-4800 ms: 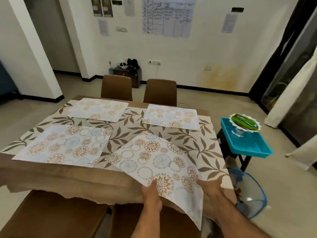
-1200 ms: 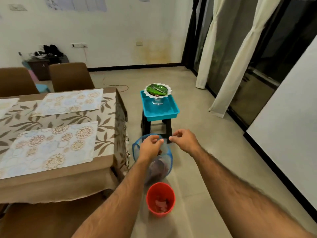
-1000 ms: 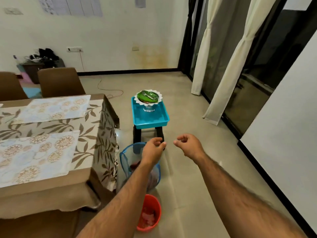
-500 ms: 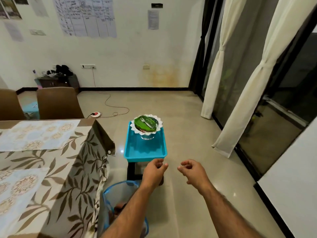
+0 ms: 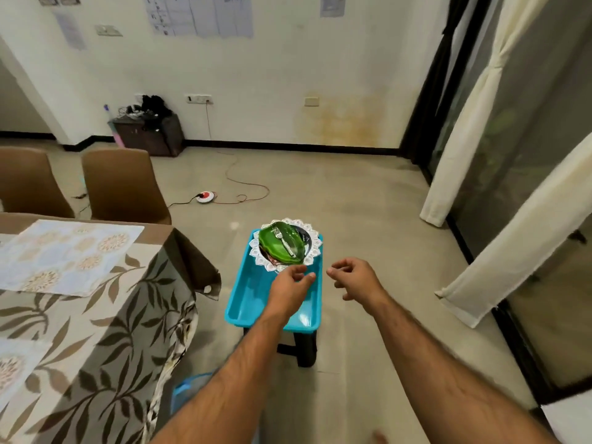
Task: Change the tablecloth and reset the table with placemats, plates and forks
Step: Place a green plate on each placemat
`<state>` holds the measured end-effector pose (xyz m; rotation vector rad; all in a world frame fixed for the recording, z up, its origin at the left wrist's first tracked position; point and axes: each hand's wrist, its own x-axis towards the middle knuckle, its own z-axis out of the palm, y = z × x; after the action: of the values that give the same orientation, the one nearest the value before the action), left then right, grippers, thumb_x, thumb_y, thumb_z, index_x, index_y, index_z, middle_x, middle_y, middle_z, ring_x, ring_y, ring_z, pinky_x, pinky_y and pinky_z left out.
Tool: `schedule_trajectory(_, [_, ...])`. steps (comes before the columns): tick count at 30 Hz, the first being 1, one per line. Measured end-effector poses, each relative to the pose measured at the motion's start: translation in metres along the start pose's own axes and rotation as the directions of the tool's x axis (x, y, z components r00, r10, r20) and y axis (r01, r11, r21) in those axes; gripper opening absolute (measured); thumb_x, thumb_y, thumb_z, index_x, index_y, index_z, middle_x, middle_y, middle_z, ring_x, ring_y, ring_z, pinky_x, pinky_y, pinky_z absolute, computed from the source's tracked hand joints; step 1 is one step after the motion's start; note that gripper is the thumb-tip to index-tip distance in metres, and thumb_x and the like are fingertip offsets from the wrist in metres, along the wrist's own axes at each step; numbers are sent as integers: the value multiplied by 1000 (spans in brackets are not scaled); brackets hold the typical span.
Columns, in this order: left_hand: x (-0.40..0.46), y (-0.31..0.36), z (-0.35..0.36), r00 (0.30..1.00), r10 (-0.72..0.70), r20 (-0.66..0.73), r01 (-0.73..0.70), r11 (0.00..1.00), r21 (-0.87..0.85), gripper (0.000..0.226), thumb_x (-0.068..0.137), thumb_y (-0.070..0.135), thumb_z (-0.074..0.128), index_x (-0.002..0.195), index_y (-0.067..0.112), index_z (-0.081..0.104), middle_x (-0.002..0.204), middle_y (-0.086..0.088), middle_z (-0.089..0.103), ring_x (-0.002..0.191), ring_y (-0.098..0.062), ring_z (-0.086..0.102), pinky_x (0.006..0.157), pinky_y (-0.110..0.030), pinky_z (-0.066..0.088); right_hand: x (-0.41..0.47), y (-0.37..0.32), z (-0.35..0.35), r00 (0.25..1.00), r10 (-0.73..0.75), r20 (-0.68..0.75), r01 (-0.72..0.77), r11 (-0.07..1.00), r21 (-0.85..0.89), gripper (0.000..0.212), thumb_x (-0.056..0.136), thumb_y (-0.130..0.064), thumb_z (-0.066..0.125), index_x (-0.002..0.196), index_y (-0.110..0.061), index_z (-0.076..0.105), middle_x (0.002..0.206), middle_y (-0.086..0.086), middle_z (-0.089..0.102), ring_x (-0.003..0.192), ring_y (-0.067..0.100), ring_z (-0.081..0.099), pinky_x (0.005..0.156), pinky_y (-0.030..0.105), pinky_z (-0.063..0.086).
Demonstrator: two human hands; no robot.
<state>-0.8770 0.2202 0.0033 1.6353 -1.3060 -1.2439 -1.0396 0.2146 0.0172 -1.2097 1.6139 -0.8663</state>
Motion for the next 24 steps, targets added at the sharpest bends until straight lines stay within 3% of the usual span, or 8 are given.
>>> schedule_trajectory(2, [26,4,10,999,-17,-49,15,999,-30,30,91,30,66,117,18,60,109,-3,68,97,-17,63,78,-34,53,36,-2,-7,999,-22,49,22,1000,-2,13,87,-22,71,92,-13,64,85,6,63,75,20,61,57,31,50])
schedule_trajectory(6, [69,13,28,986,-84,-142,72,994,-82,29,91,29,67,117,18,60,111,-6,69,102,-20,65,91,-40,53,101,-10,-18,988,-45,144,57,995,-77,11,87,-24,72,86,-18,62,88,6,64,77,23,65,52,28,49])
schedule_trajectory(14, [143,34,40,930,-202,-307,151,972,-181,32,92,23,65,121,13,59,109,-6,67,96,-17,63,88,-38,53,227,-30,-13,947,-56,316,93,990,-105,9,85,-22,72,85,-19,64,86,8,65,74,22,62,54,35,54])
schedule_trajectory(19, [198,16,21,900,-252,-357,205,965,-164,34,90,28,66,122,16,61,110,-4,69,100,-18,66,91,-44,54,285,-27,14,929,-14,370,61,991,-115,18,88,-20,70,101,-9,65,88,9,65,74,21,63,49,27,48])
schedule_trajectory(22, [222,15,12,883,-285,-374,234,956,-176,34,90,26,66,122,14,62,109,-4,69,99,-19,66,90,-44,55,311,-29,27,926,13,377,46,988,-146,15,87,-20,71,97,-10,65,89,8,65,76,24,65,46,26,46])
schedule_trajectory(24, [237,16,6,875,-294,-384,239,953,-185,33,90,23,66,122,14,62,109,-4,68,99,-18,65,86,-39,56,331,-32,36,933,17,359,40,988,-151,11,85,-19,73,90,-14,65,90,11,67,77,28,68,50,32,52])
